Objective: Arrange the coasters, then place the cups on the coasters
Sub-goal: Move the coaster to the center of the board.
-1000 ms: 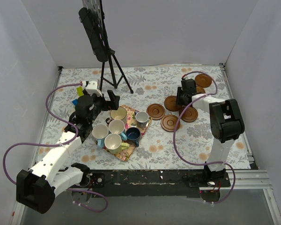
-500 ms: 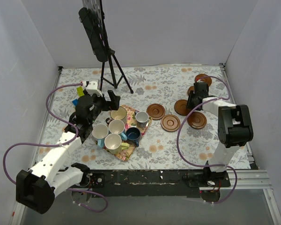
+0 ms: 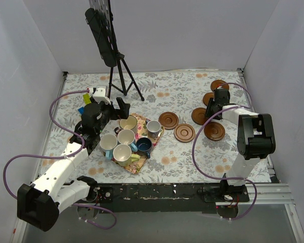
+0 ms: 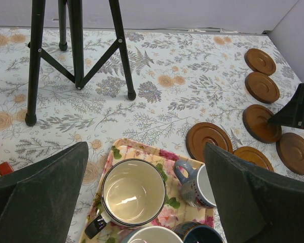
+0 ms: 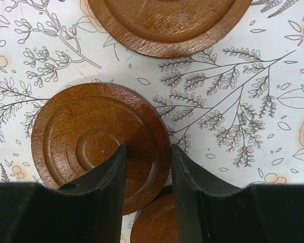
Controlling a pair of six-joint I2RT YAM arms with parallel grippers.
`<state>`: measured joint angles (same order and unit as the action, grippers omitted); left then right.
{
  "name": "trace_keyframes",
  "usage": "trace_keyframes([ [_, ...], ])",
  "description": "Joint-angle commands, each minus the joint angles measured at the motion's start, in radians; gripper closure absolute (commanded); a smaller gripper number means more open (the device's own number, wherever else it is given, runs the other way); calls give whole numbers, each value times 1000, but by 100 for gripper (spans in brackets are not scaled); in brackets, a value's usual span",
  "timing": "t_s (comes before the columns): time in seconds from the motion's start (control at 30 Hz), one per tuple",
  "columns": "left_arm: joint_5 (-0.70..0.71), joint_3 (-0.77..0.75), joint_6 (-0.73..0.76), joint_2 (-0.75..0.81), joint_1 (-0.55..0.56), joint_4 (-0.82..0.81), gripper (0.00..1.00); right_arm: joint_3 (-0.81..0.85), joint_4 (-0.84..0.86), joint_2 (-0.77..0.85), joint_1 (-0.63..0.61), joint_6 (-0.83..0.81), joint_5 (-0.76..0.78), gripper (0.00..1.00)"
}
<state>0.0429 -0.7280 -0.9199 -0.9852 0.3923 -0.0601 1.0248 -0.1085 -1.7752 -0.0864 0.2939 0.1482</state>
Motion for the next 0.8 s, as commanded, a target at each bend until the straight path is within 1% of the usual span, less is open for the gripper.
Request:
trace_keyframes([
  [0.0,-6,2,4,28,5,-12,2,-14,-123,-21,33,-7,53,71],
  [0.77,-3,2,7,19,6,-9,2,57,-109,-79,57,-6,45,71],
])
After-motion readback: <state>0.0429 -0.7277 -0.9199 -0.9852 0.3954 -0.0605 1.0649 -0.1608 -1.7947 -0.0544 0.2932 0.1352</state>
